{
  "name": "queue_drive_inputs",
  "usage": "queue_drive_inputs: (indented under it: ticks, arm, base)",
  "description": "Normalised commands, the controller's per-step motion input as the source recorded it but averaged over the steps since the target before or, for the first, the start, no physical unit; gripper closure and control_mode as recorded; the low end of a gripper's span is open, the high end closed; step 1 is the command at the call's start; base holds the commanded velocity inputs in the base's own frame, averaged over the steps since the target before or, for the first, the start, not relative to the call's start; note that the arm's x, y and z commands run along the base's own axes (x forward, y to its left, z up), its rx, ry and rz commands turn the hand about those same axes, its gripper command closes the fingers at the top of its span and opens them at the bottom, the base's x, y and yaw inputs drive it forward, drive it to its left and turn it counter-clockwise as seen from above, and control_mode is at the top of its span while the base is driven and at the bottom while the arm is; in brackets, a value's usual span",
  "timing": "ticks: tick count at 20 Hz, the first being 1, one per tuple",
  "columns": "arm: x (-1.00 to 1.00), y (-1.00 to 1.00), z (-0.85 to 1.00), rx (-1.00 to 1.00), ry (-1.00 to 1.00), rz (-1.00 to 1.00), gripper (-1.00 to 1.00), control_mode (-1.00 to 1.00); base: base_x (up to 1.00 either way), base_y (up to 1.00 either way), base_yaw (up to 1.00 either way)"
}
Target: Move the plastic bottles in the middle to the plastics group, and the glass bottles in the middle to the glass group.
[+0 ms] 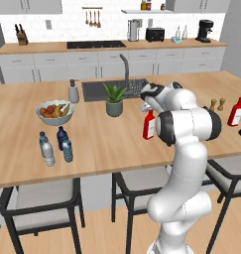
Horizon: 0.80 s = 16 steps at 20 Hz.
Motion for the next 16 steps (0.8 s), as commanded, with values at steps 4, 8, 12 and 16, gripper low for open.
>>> queue_drive_inputs:
  ticks: [4, 8, 12, 16]
  arm:
    - [0.00, 0.00, 0.00, 0.00, 0.00, 0.00, 1.00, -1.00]
    - [0.00, 0.00, 0.00, 0.00, 0.00, 0.00, 1.00, -1.00]
    - [0.00, 0.00, 0.00, 0.00, 0.00, 0.00, 1.00, -1.00]
    - [0.00, -0.04, 0.24, 0.00, 0.01, 0.00, 1.00, -1.00]
  base:
    - [0.00, 0.00, 0.00]
    - [0.00, 0.00, 0.00]
    - [0.00, 0.00, 0.00]
    - [0.00, 0.00, 0.00]
